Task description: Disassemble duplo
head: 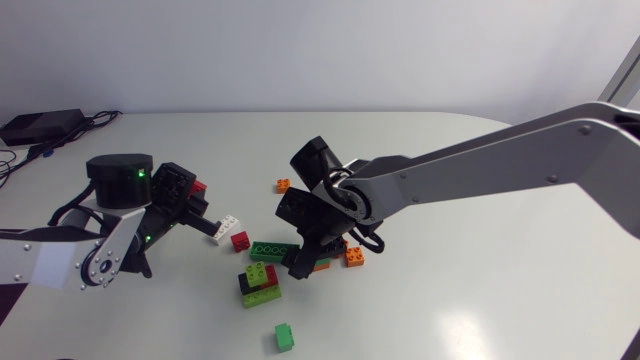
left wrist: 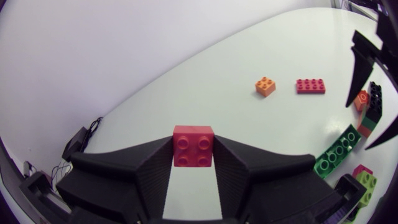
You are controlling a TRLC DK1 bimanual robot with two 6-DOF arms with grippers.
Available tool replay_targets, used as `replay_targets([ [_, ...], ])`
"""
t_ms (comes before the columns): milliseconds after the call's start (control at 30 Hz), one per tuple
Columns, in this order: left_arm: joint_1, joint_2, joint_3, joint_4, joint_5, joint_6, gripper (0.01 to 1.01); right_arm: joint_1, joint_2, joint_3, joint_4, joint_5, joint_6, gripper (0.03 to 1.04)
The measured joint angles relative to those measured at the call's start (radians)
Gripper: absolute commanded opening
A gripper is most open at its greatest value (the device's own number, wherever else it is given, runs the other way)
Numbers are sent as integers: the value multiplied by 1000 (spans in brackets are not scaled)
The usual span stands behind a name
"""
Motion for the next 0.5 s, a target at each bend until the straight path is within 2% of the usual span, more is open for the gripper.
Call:
replay_targets([
  [67,26,11,14,-8,0,-23,275,22,-47,-30,16,-14,-21,992],
  [167,40,16,21,-15,-3,-44,282,59,-110,-71,40,-35,-54,993],
  [333,51,36,41,-51,1,-65,438,103,-163,-114,43,-76,-112,993],
  [433,59,55,51,-68,0,-74,600,120,-165,-128,43,-87,-151,993],
  [500,60,72,62,-87,1,-80,626,129,-165,-134,42,-97,-185,993],
])
